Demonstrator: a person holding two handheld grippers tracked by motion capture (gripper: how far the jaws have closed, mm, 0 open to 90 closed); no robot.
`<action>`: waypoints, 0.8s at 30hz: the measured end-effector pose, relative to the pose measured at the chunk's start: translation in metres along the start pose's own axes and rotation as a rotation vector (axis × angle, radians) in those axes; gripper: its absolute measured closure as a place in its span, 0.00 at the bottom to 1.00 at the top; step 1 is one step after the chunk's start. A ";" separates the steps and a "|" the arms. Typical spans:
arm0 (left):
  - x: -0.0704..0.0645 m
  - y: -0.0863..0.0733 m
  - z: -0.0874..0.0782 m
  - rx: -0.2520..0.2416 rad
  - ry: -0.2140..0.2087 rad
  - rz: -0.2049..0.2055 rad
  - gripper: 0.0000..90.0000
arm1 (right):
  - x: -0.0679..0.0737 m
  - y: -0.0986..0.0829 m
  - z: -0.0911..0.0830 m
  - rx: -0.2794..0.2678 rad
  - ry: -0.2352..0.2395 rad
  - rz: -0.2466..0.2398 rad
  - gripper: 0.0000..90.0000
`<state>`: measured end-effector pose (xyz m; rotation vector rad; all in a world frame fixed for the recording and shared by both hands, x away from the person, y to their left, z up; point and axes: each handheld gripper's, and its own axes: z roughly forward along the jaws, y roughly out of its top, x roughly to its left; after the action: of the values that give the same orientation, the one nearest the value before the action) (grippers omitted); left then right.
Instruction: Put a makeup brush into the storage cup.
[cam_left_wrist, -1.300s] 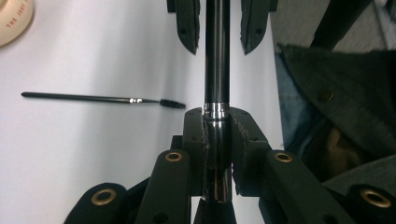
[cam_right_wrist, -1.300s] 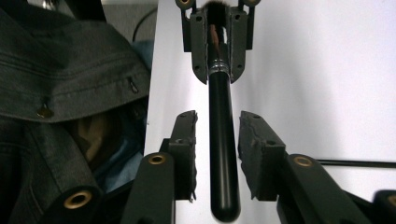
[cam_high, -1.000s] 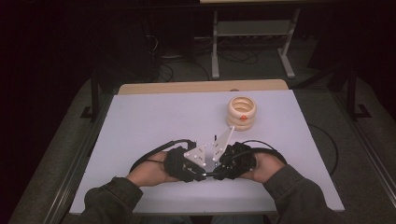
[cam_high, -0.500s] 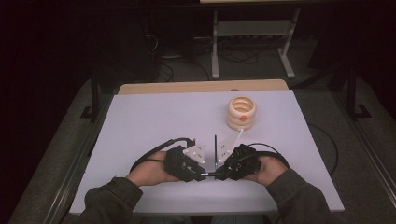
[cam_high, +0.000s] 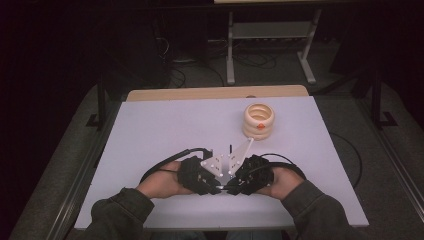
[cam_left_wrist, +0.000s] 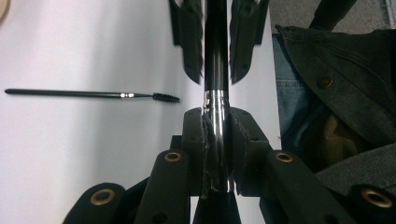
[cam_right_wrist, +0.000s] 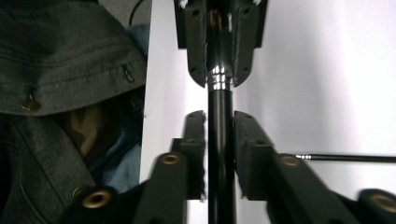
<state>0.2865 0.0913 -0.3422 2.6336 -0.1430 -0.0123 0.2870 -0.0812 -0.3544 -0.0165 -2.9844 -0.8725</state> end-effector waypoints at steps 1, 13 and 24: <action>-0.001 0.001 0.001 0.010 0.002 0.001 0.86 | 0.003 -0.001 0.000 0.034 0.026 0.044 0.87; 0.000 -0.026 -0.021 -0.209 0.042 -0.229 0.61 | 0.005 -0.028 0.003 -0.055 -0.015 0.086 0.88; 0.004 -0.063 -0.037 -0.365 0.097 -0.376 0.50 | 0.008 -0.059 -0.016 -0.248 -0.086 0.201 0.88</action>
<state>0.2977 0.1630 -0.3402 2.2539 0.3558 -0.0349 0.2787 -0.1393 -0.3719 -0.3612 -2.8615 -1.2340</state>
